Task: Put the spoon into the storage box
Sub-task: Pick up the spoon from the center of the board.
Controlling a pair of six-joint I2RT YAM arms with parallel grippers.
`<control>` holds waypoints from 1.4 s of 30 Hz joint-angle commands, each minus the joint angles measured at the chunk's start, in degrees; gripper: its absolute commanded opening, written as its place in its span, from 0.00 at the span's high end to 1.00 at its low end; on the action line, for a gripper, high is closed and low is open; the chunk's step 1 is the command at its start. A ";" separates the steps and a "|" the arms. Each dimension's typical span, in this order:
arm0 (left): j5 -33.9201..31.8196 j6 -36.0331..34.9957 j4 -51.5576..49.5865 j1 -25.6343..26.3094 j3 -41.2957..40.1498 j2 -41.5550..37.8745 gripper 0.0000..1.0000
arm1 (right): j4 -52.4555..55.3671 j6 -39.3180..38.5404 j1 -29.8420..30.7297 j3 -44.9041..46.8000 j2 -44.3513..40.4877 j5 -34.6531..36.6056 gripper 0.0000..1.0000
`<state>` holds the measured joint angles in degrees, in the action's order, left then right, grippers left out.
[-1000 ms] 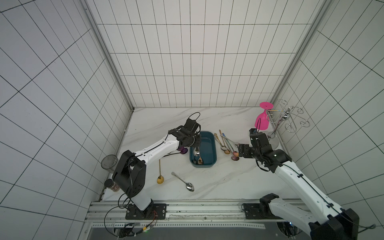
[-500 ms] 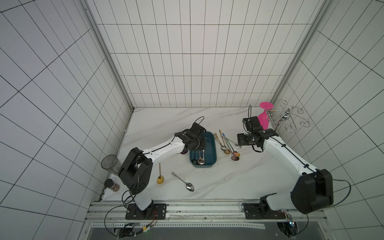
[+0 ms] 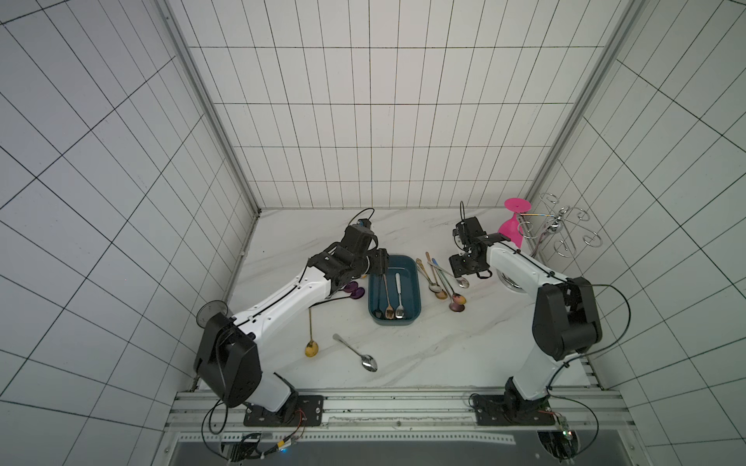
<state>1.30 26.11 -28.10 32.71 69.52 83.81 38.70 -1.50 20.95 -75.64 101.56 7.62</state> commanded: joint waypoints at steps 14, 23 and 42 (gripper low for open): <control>6.94 -13.19 4.29 -17.97 -5.38 -9.05 0.04 | -4.05 -7.44 -0.45 -5.65 11.32 -3.21 0.36; 9.94 -13.47 4.45 -26.38 -5.95 -11.10 0.02 | -3.84 -8.30 -0.47 -8.49 16.54 -4.18 0.44; 11.18 -13.36 3.99 -31.69 -5.90 -12.27 0.02 | -2.64 -10.50 -2.59 -7.04 18.83 -8.67 0.80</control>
<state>12.10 13.15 -24.91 1.34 63.79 72.36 34.70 -11.38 19.99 -84.09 118.17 -0.43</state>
